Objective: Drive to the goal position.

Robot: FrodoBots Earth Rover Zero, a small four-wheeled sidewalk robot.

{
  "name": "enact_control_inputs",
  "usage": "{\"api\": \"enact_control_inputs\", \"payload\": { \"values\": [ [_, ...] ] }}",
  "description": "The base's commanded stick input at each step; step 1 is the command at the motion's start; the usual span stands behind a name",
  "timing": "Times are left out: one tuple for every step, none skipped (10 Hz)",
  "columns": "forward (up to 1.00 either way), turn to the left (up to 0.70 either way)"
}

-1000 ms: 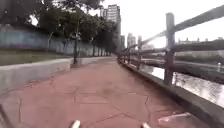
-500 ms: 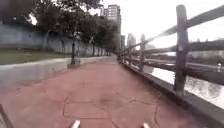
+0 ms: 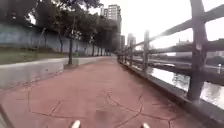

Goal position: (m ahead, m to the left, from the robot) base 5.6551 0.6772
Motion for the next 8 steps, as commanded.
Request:
{"api": "enact_control_inputs", "payload": {
  "values": [
    [0.70,0.03],
    [0.70,0.03],
    [0.70,0.03],
    [0.70,0.03],
    [0.70,0.03],
    [0.70,0.03],
    [0.70,0.03],
    [0.70,0.03]
  ]
}}
